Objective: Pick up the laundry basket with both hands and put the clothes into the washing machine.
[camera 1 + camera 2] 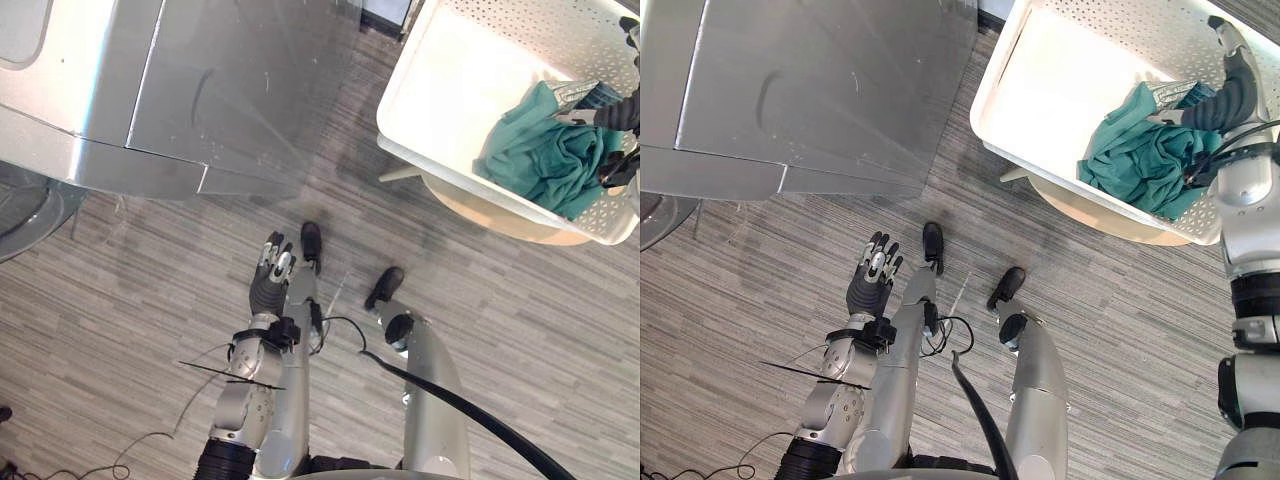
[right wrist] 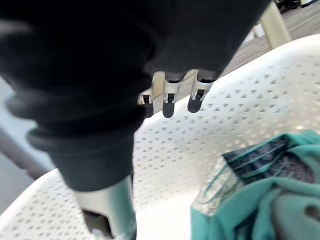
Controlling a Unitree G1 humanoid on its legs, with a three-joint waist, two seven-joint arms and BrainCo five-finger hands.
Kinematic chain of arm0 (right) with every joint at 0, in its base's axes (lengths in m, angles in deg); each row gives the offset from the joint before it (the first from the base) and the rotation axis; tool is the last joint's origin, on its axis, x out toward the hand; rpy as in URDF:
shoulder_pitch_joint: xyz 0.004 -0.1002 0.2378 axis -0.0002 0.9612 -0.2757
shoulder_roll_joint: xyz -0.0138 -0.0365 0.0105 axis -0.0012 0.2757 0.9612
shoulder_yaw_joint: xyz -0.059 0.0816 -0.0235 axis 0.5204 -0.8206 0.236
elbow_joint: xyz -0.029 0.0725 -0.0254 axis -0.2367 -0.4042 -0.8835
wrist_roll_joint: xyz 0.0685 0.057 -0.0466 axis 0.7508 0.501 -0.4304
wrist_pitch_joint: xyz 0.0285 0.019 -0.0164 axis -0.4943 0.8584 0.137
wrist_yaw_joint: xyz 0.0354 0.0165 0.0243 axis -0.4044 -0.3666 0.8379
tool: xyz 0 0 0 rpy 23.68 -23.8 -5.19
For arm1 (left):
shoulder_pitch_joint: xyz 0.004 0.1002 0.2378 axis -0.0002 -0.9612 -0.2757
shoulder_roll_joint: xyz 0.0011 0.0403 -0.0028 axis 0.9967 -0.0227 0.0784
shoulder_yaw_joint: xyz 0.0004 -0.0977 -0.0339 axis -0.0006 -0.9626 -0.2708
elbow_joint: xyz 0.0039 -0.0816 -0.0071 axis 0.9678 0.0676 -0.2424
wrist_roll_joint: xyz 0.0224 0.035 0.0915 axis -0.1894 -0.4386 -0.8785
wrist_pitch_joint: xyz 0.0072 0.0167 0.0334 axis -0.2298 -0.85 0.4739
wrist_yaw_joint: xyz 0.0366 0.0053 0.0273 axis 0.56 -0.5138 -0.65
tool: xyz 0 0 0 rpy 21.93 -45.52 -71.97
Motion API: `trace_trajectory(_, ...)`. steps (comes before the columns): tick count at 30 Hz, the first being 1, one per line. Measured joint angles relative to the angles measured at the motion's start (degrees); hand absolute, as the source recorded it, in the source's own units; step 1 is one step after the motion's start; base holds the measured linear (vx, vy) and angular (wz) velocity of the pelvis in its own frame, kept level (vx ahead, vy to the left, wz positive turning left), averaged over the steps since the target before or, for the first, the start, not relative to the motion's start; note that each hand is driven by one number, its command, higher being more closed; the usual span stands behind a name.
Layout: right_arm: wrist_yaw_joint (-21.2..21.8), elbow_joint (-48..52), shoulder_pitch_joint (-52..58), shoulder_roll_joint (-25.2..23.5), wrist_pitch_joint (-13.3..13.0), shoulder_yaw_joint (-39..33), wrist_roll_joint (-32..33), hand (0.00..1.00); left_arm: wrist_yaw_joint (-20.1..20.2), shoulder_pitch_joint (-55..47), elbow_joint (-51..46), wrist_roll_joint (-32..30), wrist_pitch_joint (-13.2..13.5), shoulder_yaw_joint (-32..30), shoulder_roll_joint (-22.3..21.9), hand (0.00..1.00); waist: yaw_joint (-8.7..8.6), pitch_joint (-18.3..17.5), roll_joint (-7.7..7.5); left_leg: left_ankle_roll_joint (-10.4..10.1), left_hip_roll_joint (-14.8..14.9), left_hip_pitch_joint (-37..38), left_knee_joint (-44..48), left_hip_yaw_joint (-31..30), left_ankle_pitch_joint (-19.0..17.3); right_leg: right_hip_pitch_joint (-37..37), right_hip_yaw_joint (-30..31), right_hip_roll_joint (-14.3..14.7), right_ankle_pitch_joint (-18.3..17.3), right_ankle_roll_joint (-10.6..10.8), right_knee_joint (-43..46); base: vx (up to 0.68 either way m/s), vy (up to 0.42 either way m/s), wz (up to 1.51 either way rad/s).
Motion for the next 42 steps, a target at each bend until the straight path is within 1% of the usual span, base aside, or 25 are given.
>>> trace_trajectory(2, 0.6, -5.4, -3.3, 0.0, 0.2, 1.1, 0.3, 0.0, -0.1, 0.0, 0.9, 0.0, 0.0, 0.0, 0.0, 0.0, -0.02, 0.0, 0.0, 0.0, 0.0, -0.1, -0.1, 0.0, 0.0, 0.0, -0.1, 0.0, 0.0, 0.0, -0.2, 0.04, -0.066, 0.04)
trace_trajectory(6, 1.9, -15.6, -10.2, 0.2, 0.6, 5.7, 0.6, 0.0, -0.2, 0.0, 0.8, 0.1, 0.0, 0.0, -0.6, 0.0, -0.02, 0.0, 0.01, 0.1, -0.2, -0.5, -1.2, -0.1, 0.4, -0.7, -0.3, 0.0, 0.0, 0.0, -0.3, 0.05, -0.061, 0.02)
trace_trajectory(9, 2.7, -20.1, -12.5, 0.6, 0.8, 8.2, 0.8, 0.0, -0.1, 0.0, 0.8, 0.7, 0.0, 0.1, -1.5, 0.0, 0.07, 0.0, 0.01, 0.0, -0.3, -1.7, -1.3, -0.3, 0.5, -1.9, -0.5, -0.1, 0.0, 0.0, -0.1, 0.05, -0.057, 0.04)
trace_trajectory(13, 3.1, -25.1, -12.9, 0.8, 1.0, 9.0, 2.3, 0.0, 0.0, 0.0, 0.6, 1.2, 0.0, 0.5, -2.4, 0.0, 0.22, 0.0, 0.02, 0.0, -0.7, -2.8, -1.4, -0.8, 0.6, -2.8, -1.3, -0.8, -0.4, 0.3, 0.7, 0.05, -0.058, 0.08)
trace_trajectory(15, 3.5, -26.5, -13.0, 1.0, 1.1, 10.0, 2.8, 0.0, 0.1, 0.0, 0.5, 1.2, -0.1, 0.4, -2.3, 0.0, 0.23, 0.0, 0.03, 0.0, -0.9, -3.6, -1.3, -1.3, 0.6, -3.3, -1.8, -1.0, -0.8, -0.2, 1.1, 0.04, -0.062, 0.14)
trace_trajectory(18, 5.4, -28.5, -13.8, 1.1, 1.2, 12.5, 4.6, 0.0, 0.1, 0.0, 0.4, 1.2, -0.3, 0.5, -2.3, 0.0, 0.82, 0.0, 0.03, -0.3, -1.3, -4.5, -1.3, -1.8, 0.7, -4.6, -1.9, -1.5, -1.5, -0.5, 2.3, 0.02, -0.08, 0.12)
trace_trajectory(19, 6.0, -29.6, -14.8, 1.1, 1.3, 13.4, 5.1, 0.0, 0.1, 0.0, 0.0, 1.2, -0.3, 0.4, -2.2, 0.0, 0.94, 0.0, 0.03, -0.6, -1.6, -5.2, -1.4, -2.0, 0.9, -5.6, -1.9, -2.2, -2.0, -0.7, 3.4, 0.0, -0.07, 0.14)
trace_trajectory(23, 7.3, -31.9, -16.3, 1.9, 2.0, 16.3, 6.6, 0.0, 0.2, 0.0, -0.6, 1.2, -0.7, 0.5, -2.2, 0.0, 0.89, -0.1, 0.1, -0.9, -2.4, -6.0, -1.4, -3.2, 1.2, -6.5, -2.7, -3.2, -3.1, -0.9, 5.3, 0.0, -0.07, 0.2)
trace_trajectory(24, 7.7, -32.8, -16.8, 2.2, 2.3, 17.6, 6.6, 1.0, 0.3, 0.0, -0.8, 1.2, -1.0, 0.6, -2.2, 0.0, 1.02, -0.1, 0.1, -0.9, -2.5, -6.1, -1.4, -3.4, 1.2, -6.6, -2.9, -3.3, -3.3, -1.0, 5.7, -0.01, -0.057, 0.12)
trace_trajectory(28, 8.0, -33.9, -17.5, 3.4, 2.9, 19.4, 6.7, 1.0, 1.3, 0.0, -1.7, 1.2, -1.4, 0.7, -2.2, 0.0, 1.15, -0.1, 0.13, -1.1, -3.0, -6.3, -1.9, -3.7, 1.3, -7.1, -3.4, -4.2, -4.4, -0.8, 7.0, -0.01, -0.067, 0.16)
trace_trajectory(31, 7.9, -34.7, -17.6, 4.2, 3.3, 19.2, 8.8, 1.0, 1.3, 0.0, -1.7, 1.3, -1.6, 0.5, -2.4, 0.0, 1.32, -0.3, 0.15, -1.5, -3.3, -6.5, -2.0, -4.8, 1.7, -7.2, -4.1, -4.6, -5.1, -1.0, 7.9, -0.01, -0.075, 0.18)
trace_trajectory(34, 6.7, -34.8, -17.4, 4.2, 3.4, 18.4, 10.2, 1.0, 1.2, 0.0, -1.7, 1.3, -1.6, 0.3, -3.5, 0.0, 1.29, -0.4, 0.18, -1.6, -3.5, -6.5, -1.9, -5.0, 2.3, -7.3, -4.2, -5.0, -5.5, -0.9, 8.9, 0.01, -0.081, 0.08)
trace_trajectory(37, 4.7, -34.5, -16.1, 2.3, 3.3, 16.4, 11.0, 1.0, 1.0, 0.1, -1.8, 1.3, -1.6, 0.4, -4.4, 0.0, 1.31, -1.2, 0.16, -1.4, -3.4, -6.4, -1.3, -5.0, 2.6, -6.9, -4.2, -4.9, -5.5, -0.9, 8.9, 0.02, -0.06, -0.01)
trace_trajectory(39, 2.4, -32.8, -13.8, 0.3, 3.4, 13.0, 10.8, 1.0, 0.2, 0.2, -1.8, 1.3, -1.6, 0.2, -4.6, 0.0, 1.29, -1.2, 0.15, -1.4, -3.2, -5.7, 0.0, -5.0, 2.6, -5.5, -4.2, -4.7, -5.5, -0.9, 8.6, 0.01, -0.058, -0.02)
trace_trajectory(40, 2.1, -32.0, -13.1, -0.1, 3.5, 11.9, 10.7, 1.0, -0.1, 0.2, -1.8, 1.3, -1.5, 0.1, -4.6, 0.0, 1.28, -1.2, 0.15, -1.4, -3.1, -5.4, 0.2, -5.0, 2.6, -5.0, -4.3, -4.6, -5.5, -0.9, 8.4, 0.01, -0.056, -0.04)
trace_trajectory(42, 0.3, -28.3, -10.7, -2.1, 3.7, 7.8, 10.4, 1.0, -0.7, 0.2, -1.8, 1.3, -1.4, -0.2, -4.6, 0.0, 1.24, -1.2, 0.15, -1.3, -2.5, -4.4, 0.7, -5.2, 2.4, -3.2, -4.7, -3.8, -5.3, -1.2, 7.3, 0.0, -0.064, -0.06)
